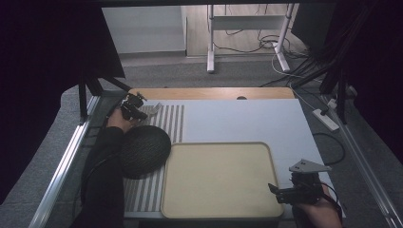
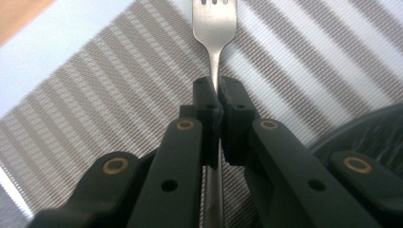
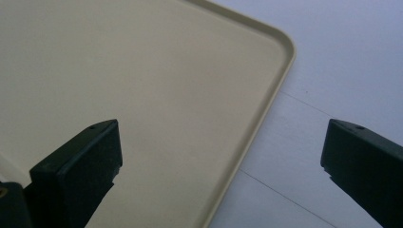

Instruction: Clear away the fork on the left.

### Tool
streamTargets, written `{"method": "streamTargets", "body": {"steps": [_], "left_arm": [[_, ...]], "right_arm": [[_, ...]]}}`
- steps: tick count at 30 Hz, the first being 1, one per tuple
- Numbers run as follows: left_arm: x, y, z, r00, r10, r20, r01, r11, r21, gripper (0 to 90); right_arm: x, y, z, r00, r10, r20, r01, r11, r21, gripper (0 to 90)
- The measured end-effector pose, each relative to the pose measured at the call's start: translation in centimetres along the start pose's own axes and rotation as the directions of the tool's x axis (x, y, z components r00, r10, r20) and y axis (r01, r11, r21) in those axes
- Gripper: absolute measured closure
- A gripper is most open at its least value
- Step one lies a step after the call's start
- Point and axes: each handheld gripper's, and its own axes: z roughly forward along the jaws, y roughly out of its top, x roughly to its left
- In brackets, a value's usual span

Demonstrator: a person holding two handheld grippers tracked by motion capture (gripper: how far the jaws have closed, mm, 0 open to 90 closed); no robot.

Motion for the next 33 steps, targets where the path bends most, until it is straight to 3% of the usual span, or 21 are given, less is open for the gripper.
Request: {"method": "streamTargets", "body": {"steps": [5, 8, 10, 12, 24, 33], "left_arm": [[1.0, -0.8, -1.7, 0.9996, -0.014, -0.024, 0.014, 0.9998, 0.011, 86.5], [1.3, -1.3, -2.7, 0.9995, -0.027, -0.016, 0.027, 0.9996, 0.012, 86.4], [1.3, -1.8, -3.3, 0.9977, -0.066, 0.012, 0.066, 0.9978, 0.005, 86.4], [1.1, -2.1, -3.6, 0.9969, -0.077, 0.019, 0.077, 0.997, 0.003, 86.4], [-1.9, -4.0, -4.3, 0.9887, -0.091, 0.12, 0.095, 0.9949, -0.034, 86.4], [-4.3, -4.7, -4.3, 0.9882, -0.067, 0.137, 0.071, 0.997, -0.029, 86.4]], "right_arm": [[0.0, 0.0, 0.0, 1.0, -0.001, 0.001, 0.001, 1.0, 0.001, 0.5], [0.0, 0.0, 0.0, 1.0, -0.002, 0.001, 0.002, 1.0, 0.002, 0.4], [0.0, 0.0, 0.0, 1.0, -0.003, 0.002, 0.003, 1.0, 0.002, 0.4], [0.0, 0.0, 0.0, 1.0, -0.004, 0.004, 0.004, 1.0, 0.004, 0.5], [0.1, 0.1, 0.0, 1.0, -0.009, 0.003, 0.009, 1.0, 0.002, 0.5], [0.1, 0.1, 0.0, 0.9999, -0.012, 0.003, 0.012, 1.0, 0.002, 0.4]]}}
